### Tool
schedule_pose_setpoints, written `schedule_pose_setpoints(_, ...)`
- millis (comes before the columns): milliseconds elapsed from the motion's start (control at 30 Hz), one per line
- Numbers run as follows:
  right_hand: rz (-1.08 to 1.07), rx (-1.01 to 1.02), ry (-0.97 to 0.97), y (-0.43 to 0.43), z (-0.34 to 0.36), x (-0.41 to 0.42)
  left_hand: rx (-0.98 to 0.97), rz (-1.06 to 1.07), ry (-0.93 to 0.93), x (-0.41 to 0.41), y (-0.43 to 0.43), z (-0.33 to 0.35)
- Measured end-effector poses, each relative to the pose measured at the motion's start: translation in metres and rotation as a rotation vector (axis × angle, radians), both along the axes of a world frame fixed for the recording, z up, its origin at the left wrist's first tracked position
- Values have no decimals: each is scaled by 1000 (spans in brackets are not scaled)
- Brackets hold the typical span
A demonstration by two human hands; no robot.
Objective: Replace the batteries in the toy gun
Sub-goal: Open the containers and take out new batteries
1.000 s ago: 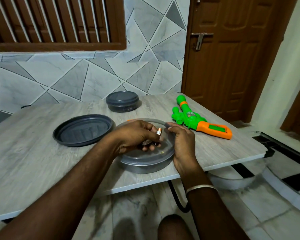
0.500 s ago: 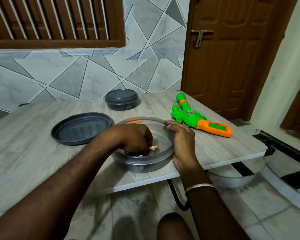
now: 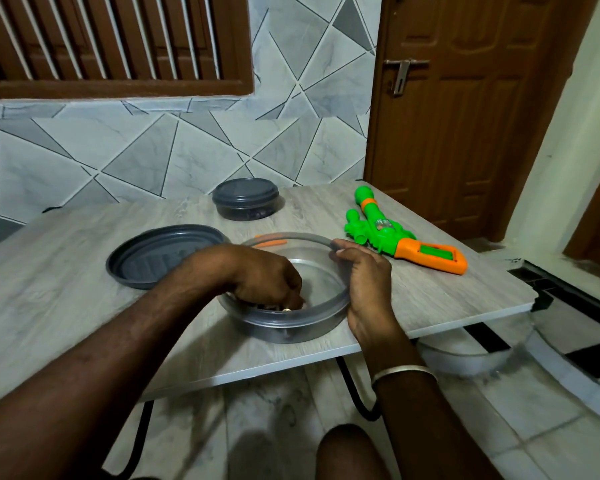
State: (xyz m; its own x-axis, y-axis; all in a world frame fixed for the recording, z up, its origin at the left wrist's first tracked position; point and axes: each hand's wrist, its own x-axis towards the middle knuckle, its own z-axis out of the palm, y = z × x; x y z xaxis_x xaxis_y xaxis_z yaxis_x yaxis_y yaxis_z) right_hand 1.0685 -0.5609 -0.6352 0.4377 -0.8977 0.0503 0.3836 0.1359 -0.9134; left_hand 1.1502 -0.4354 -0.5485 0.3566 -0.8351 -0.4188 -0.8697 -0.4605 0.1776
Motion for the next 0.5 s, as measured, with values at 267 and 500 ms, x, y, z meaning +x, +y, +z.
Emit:
schedule_pose_setpoints(267,-12,-2,-19,1,1,0,-25,-73,377,21,4,-12)
schedule_pose_setpoints(500,-5,-10,5,1,1,1,-243,72,788,32,5,-16)
